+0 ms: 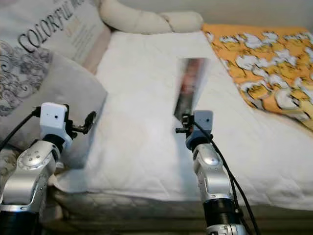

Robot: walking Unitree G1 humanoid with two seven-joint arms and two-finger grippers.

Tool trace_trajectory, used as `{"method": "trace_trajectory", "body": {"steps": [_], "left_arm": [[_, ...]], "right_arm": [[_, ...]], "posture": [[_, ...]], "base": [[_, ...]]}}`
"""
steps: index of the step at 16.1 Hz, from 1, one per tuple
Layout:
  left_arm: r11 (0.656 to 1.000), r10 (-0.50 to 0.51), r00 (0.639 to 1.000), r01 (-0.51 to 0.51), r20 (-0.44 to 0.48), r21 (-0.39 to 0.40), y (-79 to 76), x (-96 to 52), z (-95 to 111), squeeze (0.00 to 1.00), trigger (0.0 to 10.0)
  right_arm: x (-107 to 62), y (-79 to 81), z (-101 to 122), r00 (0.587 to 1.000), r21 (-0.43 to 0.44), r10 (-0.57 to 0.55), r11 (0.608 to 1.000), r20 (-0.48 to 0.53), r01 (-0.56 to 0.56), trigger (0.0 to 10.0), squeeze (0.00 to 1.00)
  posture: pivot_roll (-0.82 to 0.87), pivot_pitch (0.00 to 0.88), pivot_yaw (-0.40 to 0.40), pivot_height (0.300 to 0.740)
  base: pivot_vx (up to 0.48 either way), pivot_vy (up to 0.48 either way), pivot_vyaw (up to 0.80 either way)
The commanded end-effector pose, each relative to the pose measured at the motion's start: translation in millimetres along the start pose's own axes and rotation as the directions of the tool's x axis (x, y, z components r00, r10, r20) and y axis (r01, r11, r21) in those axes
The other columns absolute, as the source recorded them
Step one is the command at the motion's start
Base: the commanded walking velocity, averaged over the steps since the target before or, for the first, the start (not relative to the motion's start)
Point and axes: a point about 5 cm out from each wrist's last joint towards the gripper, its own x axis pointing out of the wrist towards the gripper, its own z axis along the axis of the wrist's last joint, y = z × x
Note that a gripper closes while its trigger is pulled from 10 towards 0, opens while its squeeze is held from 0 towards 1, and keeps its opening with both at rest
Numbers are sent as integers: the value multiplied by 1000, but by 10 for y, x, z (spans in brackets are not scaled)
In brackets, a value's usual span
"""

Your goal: Clean up the room

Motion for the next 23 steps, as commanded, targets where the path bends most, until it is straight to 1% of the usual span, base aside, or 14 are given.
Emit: {"method": "trace_trajectory", "body": {"steps": [1,5,8,10,12,14,16,17,18,19,20,21,22,23], "left_arm": [[1000,13,1000,-13,5,12,62,-16,21,0,10000],[1000,3,1000,-2,-10,24,56,-47,13,0,10000],[997,-50,998,52,-47,51,12,-107,-22,0,10000],[996,-70,996,73,-57,52,-14,-137,-33,0,10000],[989,-120,990,126,-77,76,-33,-167,-32,0,10000],[972,-196,974,208,-112,110,-31,-214,-31,0,10000],[924,-310,928,345,-209,162,13,-281,-72,0,10000],[901,-351,898,401,-264,165,40,-327,-99,0,10000],[890,-369,884,425,-287,163,52,-350,-110,0,10000],[868,-407,851,474,-332,152,81,-405,-128,0,10000],[857,-420,834,495,-358,146,102,-436,-139,0,10000],[851,-428,824,506,-370,142,111,-453,-143,0,10000],[839,-441,806,527,-395,137,128,-496,-147,0,10000],[818,-468,771,563,-433,119,139,-565,-154,0,10000]], "right_arm": [[28,132,90,998,-4,50,999,47,-50,10000,0],[13,114,114,997,-15,56,998,51,-55,10000,0],[8,146,168,993,8,96,995,64,-97,10000,0],[67,166,185,989,29,134,990,55,-136,10000,0],[170,210,202,983,67,186,980,8,-186,10000,0],[324,280,158,962,114,244,966,-119,-231,10000,0],[493,460,159,895,261,394,904,-209,-338,10000,0],[542,521,146,858,311,450,876,-248,-369,10000,0],[558,554,140,838,337,479,859,-262,-386,10000,0],[576,624,96,793,402,528,826,-304,-396,10000,0],[572,674,72,768,457,561,796,-310,-397,10000,0],[572,692,61,760,482,570,784,-313,-390,10000,0],[565,742,43,738,542,601,747,-305,-384,10000,0],[551,802,-16,722,593,614,724,-320,-353,10000,0]], "posture": [[28,0,11,740],[41,0,7,740],[43,0,14,740],[49,0,11,740],[58,0,5,740],[73,0,-3,740],[91,0,-6,740],[99,0,-5,740],[103,0,-6,740],[114,0,-8,740],[122,0,-8,740],[126,0,-10,740],[146,0,-15,740],[163,0,-17,740]], "base": [[375,0,0],[360,0,0],[0,0,0],[0,0,0],[0,0,0],[0,0,0],[0,0,0],[0,0,0],[0,0,0],[0,0,0],[0,0,0],[0,0,0],[0,0,0],[0,0,0]]}}
